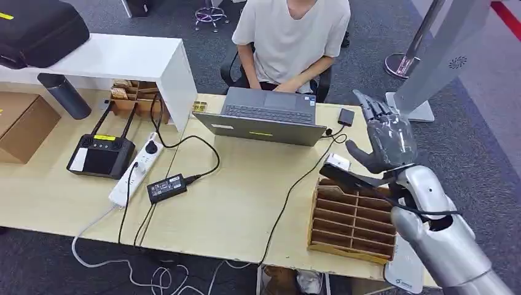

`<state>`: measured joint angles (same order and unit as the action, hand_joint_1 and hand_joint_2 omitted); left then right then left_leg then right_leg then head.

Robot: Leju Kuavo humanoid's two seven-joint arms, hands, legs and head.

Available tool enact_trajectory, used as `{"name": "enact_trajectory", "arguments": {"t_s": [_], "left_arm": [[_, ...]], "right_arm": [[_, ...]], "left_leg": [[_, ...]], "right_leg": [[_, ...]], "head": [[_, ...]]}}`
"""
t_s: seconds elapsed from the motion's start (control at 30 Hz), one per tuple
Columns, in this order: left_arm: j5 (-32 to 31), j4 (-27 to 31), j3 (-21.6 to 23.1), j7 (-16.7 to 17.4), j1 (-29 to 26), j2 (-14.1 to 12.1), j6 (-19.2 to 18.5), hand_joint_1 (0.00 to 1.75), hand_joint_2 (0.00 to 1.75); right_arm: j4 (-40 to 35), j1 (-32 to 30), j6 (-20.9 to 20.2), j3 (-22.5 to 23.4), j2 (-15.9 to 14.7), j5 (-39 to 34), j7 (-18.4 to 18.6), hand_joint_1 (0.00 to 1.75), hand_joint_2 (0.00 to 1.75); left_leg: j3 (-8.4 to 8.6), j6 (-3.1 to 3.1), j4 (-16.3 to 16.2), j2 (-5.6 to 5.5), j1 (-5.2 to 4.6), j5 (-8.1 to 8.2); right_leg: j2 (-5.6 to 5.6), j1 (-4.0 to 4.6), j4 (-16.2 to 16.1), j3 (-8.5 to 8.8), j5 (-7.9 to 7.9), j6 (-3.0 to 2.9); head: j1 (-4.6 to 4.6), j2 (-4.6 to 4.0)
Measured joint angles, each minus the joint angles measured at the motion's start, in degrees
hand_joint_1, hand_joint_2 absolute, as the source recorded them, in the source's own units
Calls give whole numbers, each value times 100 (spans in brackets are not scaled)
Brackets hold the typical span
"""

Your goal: Pass the card to the sensor for recognition and then transmit it.

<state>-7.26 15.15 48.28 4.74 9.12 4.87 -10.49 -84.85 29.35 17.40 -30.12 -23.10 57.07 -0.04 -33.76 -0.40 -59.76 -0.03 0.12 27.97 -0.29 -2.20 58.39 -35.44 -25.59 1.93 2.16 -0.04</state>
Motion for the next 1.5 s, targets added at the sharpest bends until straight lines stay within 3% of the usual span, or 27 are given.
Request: {"name": "enact_trajectory", "arguments": {"t_s": [0.27, 0.53, 0.73, 0.9, 1.33, 1.5], "left_arm": [[0, 0, -101, 4, -27, 2, 48, 0, 175], [0, 0, -249, 2, -105, -2, 203, 0, 175], [0, 0, -291, -2, -127, -2, 254, 0, 175], [0, 0, -321, -2, -133, -2, 269, 0, 175], [0, 0, -393, -2, -159, -2, 313, 0, 175], [0, 0, -407, -2, -159, -2, 313, 0, 175]], "right_arm": [[-436, -305, -2, 98, -322, -2, 2, 0, 175], [-1376, -1463, 177, 625, -929, 15, 2, 0, 175], [-1856, -2264, 203, 1078, -1174, 50, 63, 0, 175], [-2009, -2710, 199, 1337, -1246, 50, 83, 0, 175], [-2123, -3118, 70, 1602, -1270, 50, 105, 0, 175], [-2129, -3289, -262, 1685, -1272, -83, 42, 0, 175]], "left_leg": [[2, -1, 0, -7, -1, -1], [-1, 0, 0, -6, -1, 11], [0, -1, 0, -6, -1, 13], [1, -1, 1, 1, -1, 13], [1, -1, 1, -1, -1, 13], [1, 0, 1, 3, -1, 16]], "right_leg": [[-6, 3, 0, 2, 0, 0], [-5, 1, -3, 0, -8, 5], [-7, 2, -3, 1, -12, 9], [1, 2, -2, 1, -11, 8], [-2, 1, -2, 1, -12, 9], [1, 1, -3, 1, -13, 9]], "head": [[0, 0], [0, 0], [0, 0], [2, 0], [0, 0], [2, 0]]}}
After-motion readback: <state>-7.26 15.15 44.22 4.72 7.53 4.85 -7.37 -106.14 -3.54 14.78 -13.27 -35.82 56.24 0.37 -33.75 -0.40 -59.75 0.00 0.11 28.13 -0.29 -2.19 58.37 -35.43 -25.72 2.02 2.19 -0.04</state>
